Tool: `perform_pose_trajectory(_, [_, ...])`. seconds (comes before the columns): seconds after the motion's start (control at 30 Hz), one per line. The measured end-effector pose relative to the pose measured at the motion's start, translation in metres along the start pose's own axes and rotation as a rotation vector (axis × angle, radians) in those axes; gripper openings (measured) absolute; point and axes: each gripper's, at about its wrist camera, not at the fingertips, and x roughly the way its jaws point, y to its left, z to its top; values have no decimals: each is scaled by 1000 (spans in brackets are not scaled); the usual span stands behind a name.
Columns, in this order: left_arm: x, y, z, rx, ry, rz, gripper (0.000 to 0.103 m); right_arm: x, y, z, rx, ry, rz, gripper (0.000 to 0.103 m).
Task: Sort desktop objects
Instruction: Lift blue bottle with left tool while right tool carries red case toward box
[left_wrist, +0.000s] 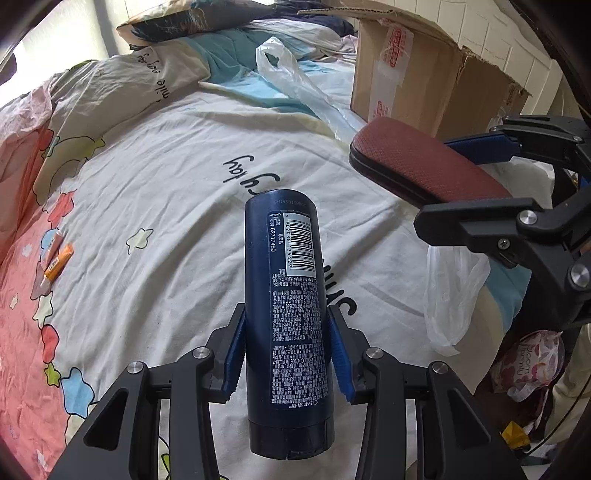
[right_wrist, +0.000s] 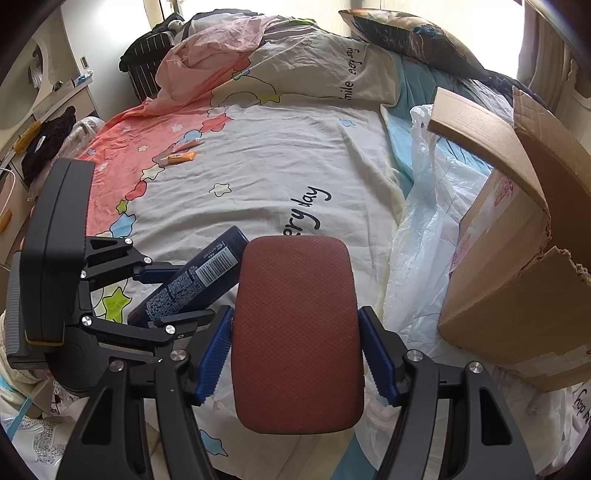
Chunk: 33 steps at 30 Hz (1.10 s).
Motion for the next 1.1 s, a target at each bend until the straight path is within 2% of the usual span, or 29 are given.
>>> perform_pose_trajectory(0.87, [-80,1,50,51,-198,16,42,-62,-20,17,30,-121,-37,63])
perform_pose_trajectory(0.97, [-91,-9,59,65,-219,16,42,-70,-23,19,37,-138,-37,63])
perform_pose_trajectory(1.1, [-97,-31,92,102,-238,25,42,-83,-31,22,51,-166,-44,63])
